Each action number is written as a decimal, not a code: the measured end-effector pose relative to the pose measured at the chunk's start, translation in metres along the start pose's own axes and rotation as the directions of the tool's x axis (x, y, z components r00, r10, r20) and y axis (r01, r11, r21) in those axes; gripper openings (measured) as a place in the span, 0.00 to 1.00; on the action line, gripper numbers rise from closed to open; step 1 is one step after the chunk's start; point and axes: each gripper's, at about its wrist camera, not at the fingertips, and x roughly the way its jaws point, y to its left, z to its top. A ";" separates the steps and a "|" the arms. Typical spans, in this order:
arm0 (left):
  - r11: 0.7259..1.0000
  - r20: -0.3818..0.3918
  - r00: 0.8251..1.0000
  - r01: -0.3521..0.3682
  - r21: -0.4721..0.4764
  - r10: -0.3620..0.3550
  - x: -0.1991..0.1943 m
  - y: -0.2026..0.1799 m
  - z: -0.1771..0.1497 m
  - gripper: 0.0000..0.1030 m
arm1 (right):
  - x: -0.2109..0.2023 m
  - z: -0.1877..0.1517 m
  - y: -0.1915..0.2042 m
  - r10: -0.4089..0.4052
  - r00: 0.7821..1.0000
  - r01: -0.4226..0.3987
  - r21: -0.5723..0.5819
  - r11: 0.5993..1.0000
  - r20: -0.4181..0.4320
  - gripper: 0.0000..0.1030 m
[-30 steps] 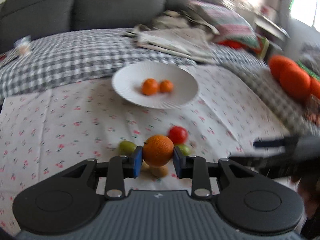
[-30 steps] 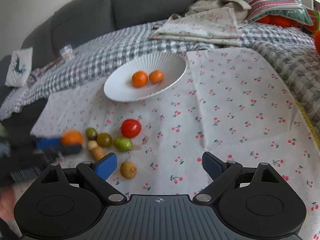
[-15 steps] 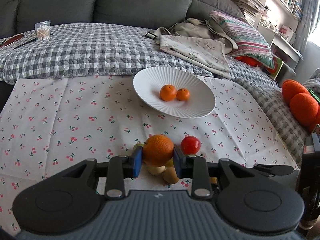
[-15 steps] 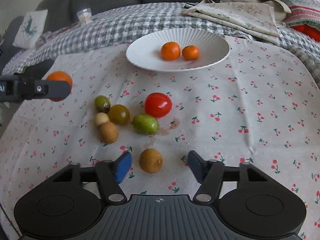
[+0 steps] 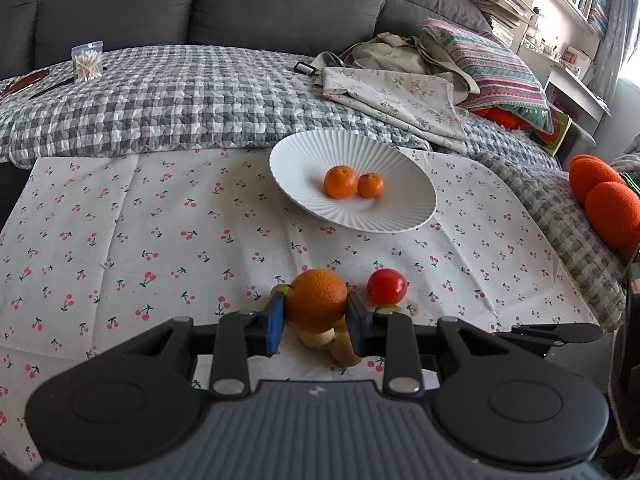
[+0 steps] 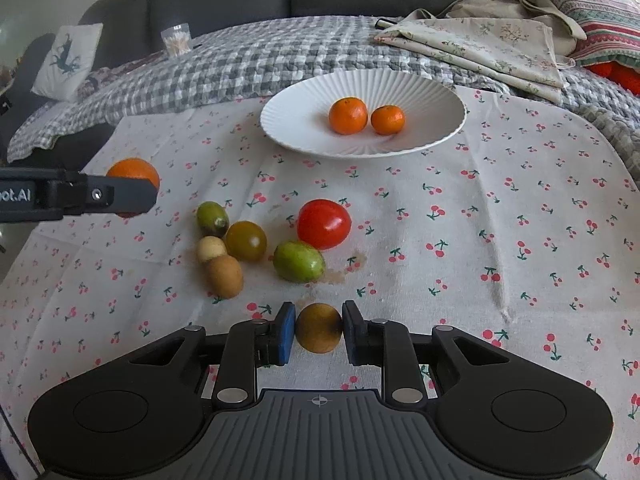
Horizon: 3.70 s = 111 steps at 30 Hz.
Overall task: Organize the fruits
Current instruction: 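Grasp a brown kiwi with the right gripper while the left gripper holds the mandarin, then carry the mandarin and kiwi into the white bowl and open both grippers, then move both grippers back from the bowl toward the remaining fruits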
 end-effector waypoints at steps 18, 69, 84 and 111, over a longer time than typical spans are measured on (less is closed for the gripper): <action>1.000 0.013 1.000 -0.013 -0.007 0.013 0.000 0.000 0.003 0.30 | -0.025 0.010 -0.009 0.024 0.997 -0.028 0.057 0.998 0.072 0.22; 0.953 0.083 0.997 -0.026 0.301 0.001 0.135 -0.049 0.052 0.30 | 0.051 0.106 -0.057 -0.044 0.985 0.037 0.044 0.998 0.167 0.23; 0.949 0.095 0.996 -0.027 0.315 -0.003 0.140 -0.049 0.052 0.48 | 0.063 0.107 -0.063 -0.027 0.987 0.011 0.102 0.995 0.160 0.27; 0.990 0.051 0.998 -0.029 0.137 0.022 0.081 -0.025 0.056 0.69 | -0.015 0.099 -0.071 0.031 0.978 -0.080 0.236 0.968 0.206 0.77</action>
